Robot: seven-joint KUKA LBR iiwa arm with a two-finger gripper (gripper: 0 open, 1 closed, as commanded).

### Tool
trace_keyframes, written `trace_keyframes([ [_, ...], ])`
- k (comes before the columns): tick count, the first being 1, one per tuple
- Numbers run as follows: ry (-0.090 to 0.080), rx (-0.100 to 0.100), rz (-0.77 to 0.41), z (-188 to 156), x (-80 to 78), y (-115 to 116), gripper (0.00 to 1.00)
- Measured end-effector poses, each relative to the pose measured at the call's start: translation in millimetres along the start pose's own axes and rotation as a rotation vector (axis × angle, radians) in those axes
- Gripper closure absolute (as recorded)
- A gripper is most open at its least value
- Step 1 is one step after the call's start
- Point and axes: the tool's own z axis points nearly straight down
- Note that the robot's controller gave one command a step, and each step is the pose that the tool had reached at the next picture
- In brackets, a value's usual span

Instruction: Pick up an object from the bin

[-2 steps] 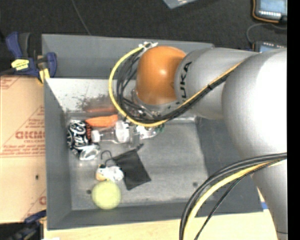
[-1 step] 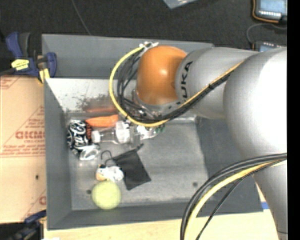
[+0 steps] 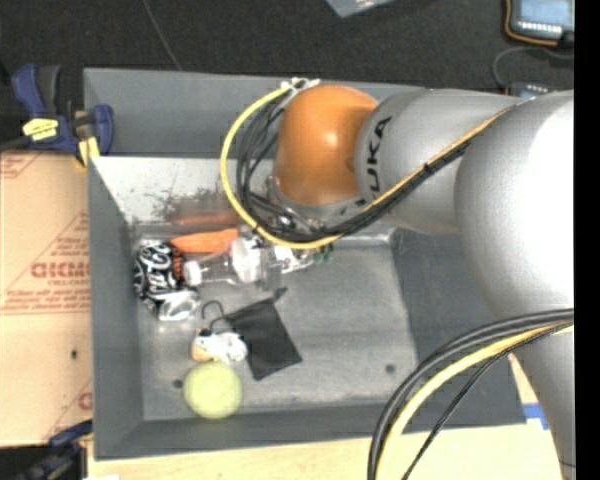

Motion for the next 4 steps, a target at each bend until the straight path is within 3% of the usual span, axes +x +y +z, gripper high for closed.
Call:
trace_keyframes([
  [4,-0.005,0.0,0.003,-39,-2.0,0,1.0],
])
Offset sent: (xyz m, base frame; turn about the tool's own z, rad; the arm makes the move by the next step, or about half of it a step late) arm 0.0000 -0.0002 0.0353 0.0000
